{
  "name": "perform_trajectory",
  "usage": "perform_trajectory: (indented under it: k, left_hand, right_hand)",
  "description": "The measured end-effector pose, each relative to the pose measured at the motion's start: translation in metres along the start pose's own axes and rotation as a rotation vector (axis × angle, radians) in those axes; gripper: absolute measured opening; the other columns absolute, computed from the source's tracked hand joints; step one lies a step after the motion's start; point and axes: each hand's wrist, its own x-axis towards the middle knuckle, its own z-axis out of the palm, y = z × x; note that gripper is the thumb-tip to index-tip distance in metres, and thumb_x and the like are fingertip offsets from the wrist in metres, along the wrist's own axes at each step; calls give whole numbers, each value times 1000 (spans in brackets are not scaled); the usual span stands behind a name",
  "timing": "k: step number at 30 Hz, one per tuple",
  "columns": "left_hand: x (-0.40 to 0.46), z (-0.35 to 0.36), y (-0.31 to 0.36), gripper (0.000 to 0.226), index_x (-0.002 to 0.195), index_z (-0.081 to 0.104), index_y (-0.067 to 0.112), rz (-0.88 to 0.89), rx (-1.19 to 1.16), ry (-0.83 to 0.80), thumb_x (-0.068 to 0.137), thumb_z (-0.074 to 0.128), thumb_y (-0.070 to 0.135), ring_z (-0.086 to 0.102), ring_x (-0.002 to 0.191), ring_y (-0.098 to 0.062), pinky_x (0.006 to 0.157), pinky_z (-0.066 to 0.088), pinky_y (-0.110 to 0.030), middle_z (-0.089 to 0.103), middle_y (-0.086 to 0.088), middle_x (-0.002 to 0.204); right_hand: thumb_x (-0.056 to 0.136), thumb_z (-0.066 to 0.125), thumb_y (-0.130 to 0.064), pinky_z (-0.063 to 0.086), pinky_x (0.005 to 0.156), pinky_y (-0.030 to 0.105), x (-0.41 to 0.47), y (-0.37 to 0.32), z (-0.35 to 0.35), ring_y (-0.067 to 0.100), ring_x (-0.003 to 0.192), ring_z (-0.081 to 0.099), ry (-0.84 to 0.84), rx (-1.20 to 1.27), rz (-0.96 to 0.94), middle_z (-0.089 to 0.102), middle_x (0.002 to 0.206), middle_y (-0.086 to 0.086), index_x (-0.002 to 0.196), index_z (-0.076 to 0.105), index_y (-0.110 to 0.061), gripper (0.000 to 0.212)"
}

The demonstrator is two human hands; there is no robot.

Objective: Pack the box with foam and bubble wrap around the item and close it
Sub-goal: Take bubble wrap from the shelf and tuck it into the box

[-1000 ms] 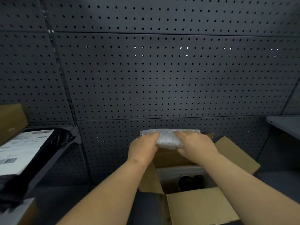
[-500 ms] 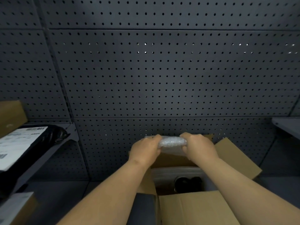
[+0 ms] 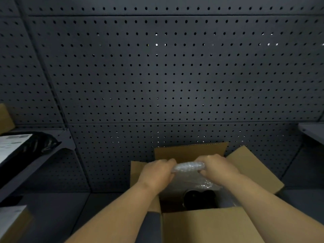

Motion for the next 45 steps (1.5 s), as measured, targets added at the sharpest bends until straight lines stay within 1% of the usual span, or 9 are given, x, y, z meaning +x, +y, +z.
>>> perform_trajectory:
  k: [7,14,19,28,30,33,36,41,45]
  left_hand:
    - [5,11,-1,21,115,52,18,-12,-20,-57,97,45,26,62,90,-23,76,55,-39,63,-4,103]
    - [26,17,-13,18,110,55,17,-43,61,-29,93,50,14,55,102,-25,81,44,-35,59,-5,108]
    - [35,28,-20,26,109,55,19,-2,112,-47,88,53,4,54,104,-24,84,39,-32,61,-4,108]
    - [37,33,-18,30,115,52,14,-113,202,66,86,54,5,39,112,-27,87,34,-31,41,-7,117]
    - [39,32,-18,28,113,52,13,-151,177,33,87,53,4,42,110,-28,81,37,-32,42,-8,117]
    - [43,34,-23,23,112,53,13,-160,112,-73,90,51,8,48,105,-29,76,43,-34,45,-9,116]
    - [49,36,-28,23,115,56,14,-139,28,-170,93,50,13,52,106,-30,85,48,-36,47,-9,116]
    - [57,38,-25,28,120,57,13,-112,-12,-209,94,47,10,51,114,-31,93,44,-37,48,-13,128]
    - [58,38,-26,23,112,57,15,-70,62,-213,92,47,19,49,112,-27,91,37,-34,53,-7,118]
  right_hand:
    - [90,53,-19,55,73,30,7,5,8,19,87,65,-34,42,21,70,101,-1,113,63,-31,28]
    - [92,49,-18,39,53,23,8,-13,25,16,77,60,55,35,83,65,91,-2,111,62,-22,23]
    - [92,50,-16,44,66,27,7,-21,36,19,88,63,11,21,122,66,103,3,115,58,-18,24]
    - [92,52,-21,43,61,24,14,-30,38,18,85,62,-72,181,202,63,95,0,109,60,-17,19]
    - [92,52,-22,43,56,23,16,-36,39,16,78,59,-75,211,217,61,88,-2,109,60,-17,20]
    - [92,53,-21,49,67,27,19,-42,38,17,85,62,-144,215,235,64,95,1,112,60,-16,22]
    - [93,52,-22,47,68,28,20,-45,37,19,91,63,-195,197,238,65,102,4,115,59,-14,24]
    - [92,52,-18,46,71,28,22,-46,38,20,96,63,-233,157,248,65,108,5,117,57,-13,26]
    - [92,50,-18,46,71,30,19,-40,35,24,96,63,-156,112,214,65,107,7,113,58,-13,23]
